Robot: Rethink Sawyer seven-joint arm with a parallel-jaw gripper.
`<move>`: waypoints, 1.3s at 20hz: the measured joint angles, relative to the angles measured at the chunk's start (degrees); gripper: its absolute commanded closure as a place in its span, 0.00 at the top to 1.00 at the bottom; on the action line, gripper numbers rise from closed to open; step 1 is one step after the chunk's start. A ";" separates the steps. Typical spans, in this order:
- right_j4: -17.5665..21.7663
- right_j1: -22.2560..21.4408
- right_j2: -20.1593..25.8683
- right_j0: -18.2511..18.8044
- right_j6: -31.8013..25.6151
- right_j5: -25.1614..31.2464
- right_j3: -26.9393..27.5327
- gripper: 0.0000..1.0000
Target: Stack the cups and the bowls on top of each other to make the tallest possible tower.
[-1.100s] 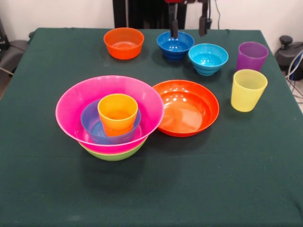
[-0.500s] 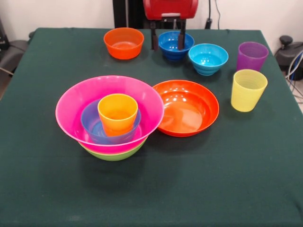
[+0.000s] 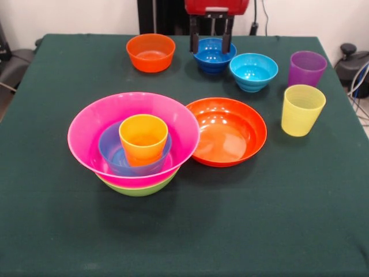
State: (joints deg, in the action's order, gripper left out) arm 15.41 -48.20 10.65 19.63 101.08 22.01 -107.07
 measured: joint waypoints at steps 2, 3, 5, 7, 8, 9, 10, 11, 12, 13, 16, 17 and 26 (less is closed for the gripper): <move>-0.01 -0.42 -0.02 -0.33 0.00 0.00 -0.02 1.00; -0.02 -0.62 -0.02 -0.37 0.00 0.00 -0.02 1.00; -0.02 -1.32 -0.10 -0.33 0.00 0.00 -0.01 1.00; 0.00 -1.70 -0.20 -0.33 0.00 0.01 -0.02 1.00; 0.00 -2.27 -0.28 -0.31 0.00 0.01 -0.03 1.00; 0.00 -2.57 -0.28 -0.28 0.00 0.05 -0.04 1.00; -0.01 -3.56 -0.25 -0.06 0.00 0.43 -0.04 1.00; -0.10 -4.18 -0.24 0.25 0.00 0.93 -0.04 1.00; -0.19 -4.79 -0.23 0.57 0.00 1.42 -0.05 1.00; -0.27 -5.41 -0.22 0.89 0.00 1.92 -0.05 1.00; -0.71 -7.17 -0.11 2.96 0.00 3.72 -0.04 1.00; -0.83 -7.70 -0.06 3.89 0.00 4.29 -0.04 1.00; -0.57 -6.40 -0.05 6.69 0.00 4.07 -0.05 1.00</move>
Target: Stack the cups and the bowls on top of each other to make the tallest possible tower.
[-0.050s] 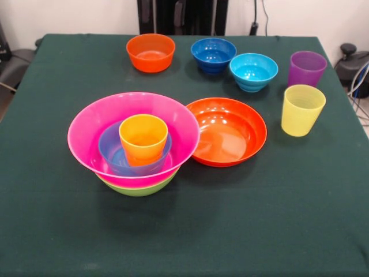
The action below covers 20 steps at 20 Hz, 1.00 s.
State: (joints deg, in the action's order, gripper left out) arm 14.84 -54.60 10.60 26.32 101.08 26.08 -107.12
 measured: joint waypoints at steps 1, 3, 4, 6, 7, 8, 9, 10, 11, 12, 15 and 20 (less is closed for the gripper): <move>0.09 0.27 0.00 -0.02 0.00 -0.16 0.00 1.00; 0.39 0.86 0.00 -0.01 0.00 -0.86 -0.03 1.00; 0.58 1.27 0.00 -0.01 0.00 -1.41 -0.08 1.00; 1.14 2.32 -0.05 -0.27 0.00 -3.56 -0.26 1.00; 1.23 2.77 -0.10 -0.51 0.00 -4.64 -0.47 1.00; 1.32 3.22 -0.15 -0.76 0.00 -5.72 -0.68 1.00; 1.32 3.43 -0.14 -0.88 0.00 -6.31 -0.87 1.00; 1.33 3.72 -0.14 -1.03 0.00 -7.10 -1.14 1.00; 1.33 4.30 -0.12 -1.30 0.00 -8.65 -1.75 1.00; 1.34 4.54 -0.11 -1.40 0.00 -9.35 -2.10 1.00; 1.33 5.18 -0.11 -1.66 0.00 -10.93 -3.09 1.00; 1.37 6.51 -0.10 -1.79 0.00 -11.85 -4.95 1.00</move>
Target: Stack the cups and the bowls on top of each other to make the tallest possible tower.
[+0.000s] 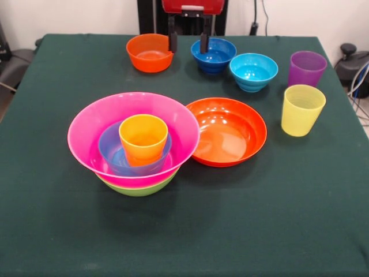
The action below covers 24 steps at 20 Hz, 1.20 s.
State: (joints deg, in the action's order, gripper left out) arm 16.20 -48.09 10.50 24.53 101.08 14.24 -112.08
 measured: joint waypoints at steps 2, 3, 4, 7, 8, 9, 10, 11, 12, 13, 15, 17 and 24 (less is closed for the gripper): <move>-0.01 0.24 0.01 -0.01 0.00 0.00 -0.25 1.00; -0.01 0.40 0.01 0.00 0.00 0.00 -0.44 1.00; -0.01 0.57 0.01 0.00 0.00 0.00 -0.67 1.00; -0.01 0.86 0.01 0.00 0.00 0.00 -1.01 1.00; -0.01 0.94 0.01 0.00 0.00 -0.01 -1.06 1.00; -0.01 1.03 0.01 0.00 0.00 -0.01 -1.09 1.00; -0.01 1.14 0.02 0.00 0.00 -0.02 -1.12 1.00; -0.01 1.25 0.01 0.00 0.00 -0.01 -1.14 1.00; -0.01 1.37 0.02 0.01 0.00 -0.04 -1.15 1.00; -0.01 1.50 0.02 0.02 0.00 -0.06 -1.15 1.00; -0.02 1.61 0.03 0.04 0.00 -0.06 -1.16 1.00; -0.01 1.66 0.03 0.05 0.00 -0.06 -1.16 1.00; -0.02 1.66 -0.02 -0.38 0.00 -3.34 -1.15 1.00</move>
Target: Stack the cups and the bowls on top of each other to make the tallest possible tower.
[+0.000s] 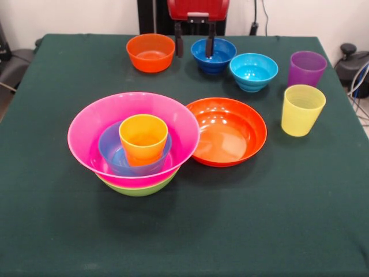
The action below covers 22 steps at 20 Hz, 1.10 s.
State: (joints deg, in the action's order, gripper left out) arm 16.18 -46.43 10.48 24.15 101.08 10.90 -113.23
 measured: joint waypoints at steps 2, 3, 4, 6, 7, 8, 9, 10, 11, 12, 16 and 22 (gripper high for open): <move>-0.01 0.00 0.02 -0.43 0.00 -1.21 -0.01 1.00; -0.02 0.00 0.02 -0.54 0.00 -1.34 -0.02 1.00; -0.02 0.00 0.02 -0.66 0.00 -1.48 -0.02 1.00; -0.04 -0.01 0.03 -0.80 0.00 -1.66 -0.21 1.00; -0.05 -0.01 0.02 -0.87 0.00 -1.75 -0.33 1.00; -0.06 -0.01 0.02 -0.94 0.00 -1.84 -0.45 1.00; -0.07 0.00 0.01 -1.08 0.00 -2.10 -0.73 1.00; -0.07 -0.01 0.01 -1.17 0.00 -2.33 -0.92 1.00; -0.07 0.00 0.00 -1.26 0.00 -2.64 -1.13 1.00; -0.07 0.01 -0.01 -1.36 0.00 -2.95 -1.34 1.00; -0.07 0.55 -0.06 -1.63 0.00 -5.10 -2.41 1.00; 0.35 1.64 -0.05 -0.77 0.00 -9.76 -3.84 1.00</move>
State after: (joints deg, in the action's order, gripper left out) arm 16.53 -44.79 10.43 23.38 101.08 1.14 -117.06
